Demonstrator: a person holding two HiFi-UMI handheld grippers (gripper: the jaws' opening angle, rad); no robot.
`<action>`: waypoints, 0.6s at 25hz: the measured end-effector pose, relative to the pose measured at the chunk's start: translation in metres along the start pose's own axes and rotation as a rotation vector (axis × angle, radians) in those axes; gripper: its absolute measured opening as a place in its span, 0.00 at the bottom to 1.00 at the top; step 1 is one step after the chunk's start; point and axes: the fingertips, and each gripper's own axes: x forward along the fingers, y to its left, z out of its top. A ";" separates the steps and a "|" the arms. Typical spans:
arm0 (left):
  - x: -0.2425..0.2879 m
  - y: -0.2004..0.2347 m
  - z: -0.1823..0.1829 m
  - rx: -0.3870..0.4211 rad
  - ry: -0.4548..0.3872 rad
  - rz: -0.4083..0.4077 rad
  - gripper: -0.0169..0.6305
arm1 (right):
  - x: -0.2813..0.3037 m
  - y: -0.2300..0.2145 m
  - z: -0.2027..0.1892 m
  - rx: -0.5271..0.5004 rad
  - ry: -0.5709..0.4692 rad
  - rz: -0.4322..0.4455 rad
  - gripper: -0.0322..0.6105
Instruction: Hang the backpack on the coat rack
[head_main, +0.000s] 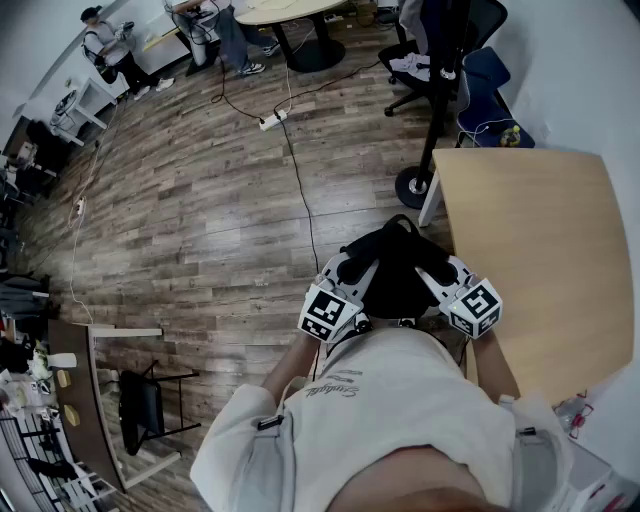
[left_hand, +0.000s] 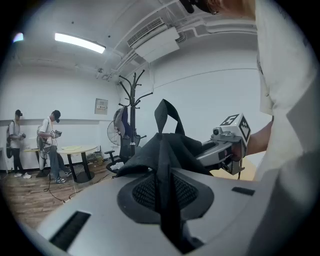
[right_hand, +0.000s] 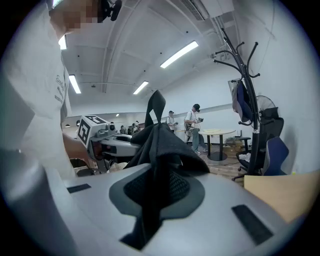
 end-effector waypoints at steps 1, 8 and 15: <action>0.000 0.000 0.000 0.001 -0.001 -0.001 0.09 | 0.001 0.000 0.000 0.001 0.000 -0.001 0.09; -0.005 0.015 -0.003 -0.004 -0.012 -0.013 0.09 | 0.017 0.001 0.002 -0.002 0.000 -0.013 0.09; -0.013 0.038 -0.002 0.016 -0.036 -0.046 0.09 | 0.041 0.001 0.009 -0.015 -0.015 -0.051 0.10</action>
